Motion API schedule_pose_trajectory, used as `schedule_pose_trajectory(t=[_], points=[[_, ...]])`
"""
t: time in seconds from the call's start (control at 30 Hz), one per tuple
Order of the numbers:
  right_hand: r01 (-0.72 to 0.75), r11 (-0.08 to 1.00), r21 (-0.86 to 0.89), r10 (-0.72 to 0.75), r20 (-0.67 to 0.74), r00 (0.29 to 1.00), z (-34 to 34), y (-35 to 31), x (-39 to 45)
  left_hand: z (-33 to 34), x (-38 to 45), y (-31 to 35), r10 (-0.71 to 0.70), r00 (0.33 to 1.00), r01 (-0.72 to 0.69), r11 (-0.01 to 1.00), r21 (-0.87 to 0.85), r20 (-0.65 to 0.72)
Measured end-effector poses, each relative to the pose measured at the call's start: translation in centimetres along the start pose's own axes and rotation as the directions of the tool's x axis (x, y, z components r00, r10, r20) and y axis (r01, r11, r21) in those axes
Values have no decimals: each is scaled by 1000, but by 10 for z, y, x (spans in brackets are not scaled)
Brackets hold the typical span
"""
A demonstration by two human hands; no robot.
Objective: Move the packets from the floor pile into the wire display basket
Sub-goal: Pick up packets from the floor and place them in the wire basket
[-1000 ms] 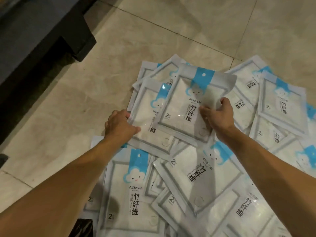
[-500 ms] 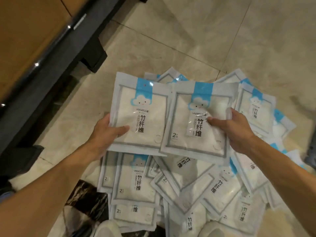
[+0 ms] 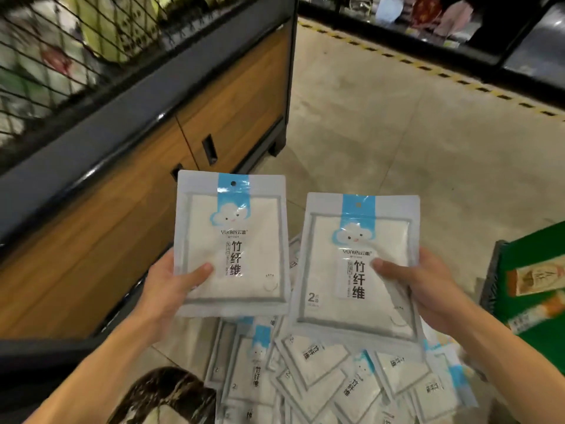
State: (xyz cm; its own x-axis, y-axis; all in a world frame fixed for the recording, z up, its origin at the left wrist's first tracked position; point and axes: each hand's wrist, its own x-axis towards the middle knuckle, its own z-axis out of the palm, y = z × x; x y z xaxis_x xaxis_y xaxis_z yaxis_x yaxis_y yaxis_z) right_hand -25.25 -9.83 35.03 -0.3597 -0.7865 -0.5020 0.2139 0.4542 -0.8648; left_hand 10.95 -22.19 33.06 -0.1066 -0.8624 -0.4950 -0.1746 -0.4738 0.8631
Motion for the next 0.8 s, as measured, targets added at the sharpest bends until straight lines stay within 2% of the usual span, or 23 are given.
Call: schedule_pose_trajectory(t=[0.3, 0.53, 0.67, 0.8], points=[[83, 995, 52, -87, 83, 993, 74, -166, -166, -98, -147, 160, 59, 998, -57, 998, -36, 32], [151, 980, 130, -162, 77, 984, 125, -234, -284, -185, -252, 232, 166, 986, -165, 986, 25, -26], [187, 969, 160, -203, 88, 975, 144, -252, -332, -220, -308, 251, 217, 975, -212, 974, 81, -51], [214, 967, 139, -234, 152, 960, 151, -270, -360, -235, -361, 263, 264, 958, -259, 964, 60, -111]])
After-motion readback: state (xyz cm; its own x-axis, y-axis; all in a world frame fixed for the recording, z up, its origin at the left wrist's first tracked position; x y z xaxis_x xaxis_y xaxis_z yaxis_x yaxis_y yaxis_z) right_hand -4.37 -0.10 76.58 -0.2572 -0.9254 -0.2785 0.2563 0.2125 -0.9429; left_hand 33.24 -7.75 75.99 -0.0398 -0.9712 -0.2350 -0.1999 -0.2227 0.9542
